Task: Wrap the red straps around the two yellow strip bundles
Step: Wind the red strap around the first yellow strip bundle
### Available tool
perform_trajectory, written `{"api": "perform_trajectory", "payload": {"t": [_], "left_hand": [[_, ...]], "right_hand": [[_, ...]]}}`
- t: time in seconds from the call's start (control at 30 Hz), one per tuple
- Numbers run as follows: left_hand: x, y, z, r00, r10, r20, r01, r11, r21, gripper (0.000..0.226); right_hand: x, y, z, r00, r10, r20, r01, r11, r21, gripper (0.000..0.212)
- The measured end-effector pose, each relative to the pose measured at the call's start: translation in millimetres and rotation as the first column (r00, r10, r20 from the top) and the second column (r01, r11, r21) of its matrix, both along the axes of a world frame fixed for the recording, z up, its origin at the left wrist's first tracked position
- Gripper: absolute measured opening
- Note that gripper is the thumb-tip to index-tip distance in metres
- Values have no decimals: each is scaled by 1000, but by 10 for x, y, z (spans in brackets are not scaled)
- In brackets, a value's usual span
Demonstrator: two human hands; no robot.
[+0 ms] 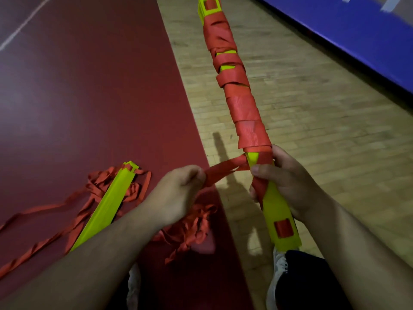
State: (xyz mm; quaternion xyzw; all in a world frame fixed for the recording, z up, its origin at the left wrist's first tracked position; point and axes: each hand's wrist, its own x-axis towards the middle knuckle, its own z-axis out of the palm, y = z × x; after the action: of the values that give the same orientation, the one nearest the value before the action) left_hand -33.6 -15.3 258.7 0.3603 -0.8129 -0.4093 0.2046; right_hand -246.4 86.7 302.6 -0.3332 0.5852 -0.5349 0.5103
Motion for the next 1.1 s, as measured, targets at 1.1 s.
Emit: {"api": "perform_trajectory", "payload": {"t": [1.1], "left_hand": [[-23,169,273,899,436,40,-413,815,406,61]], "right_hand": [[601,53,-287,281,150,-948,-205,974,93,74]]}}
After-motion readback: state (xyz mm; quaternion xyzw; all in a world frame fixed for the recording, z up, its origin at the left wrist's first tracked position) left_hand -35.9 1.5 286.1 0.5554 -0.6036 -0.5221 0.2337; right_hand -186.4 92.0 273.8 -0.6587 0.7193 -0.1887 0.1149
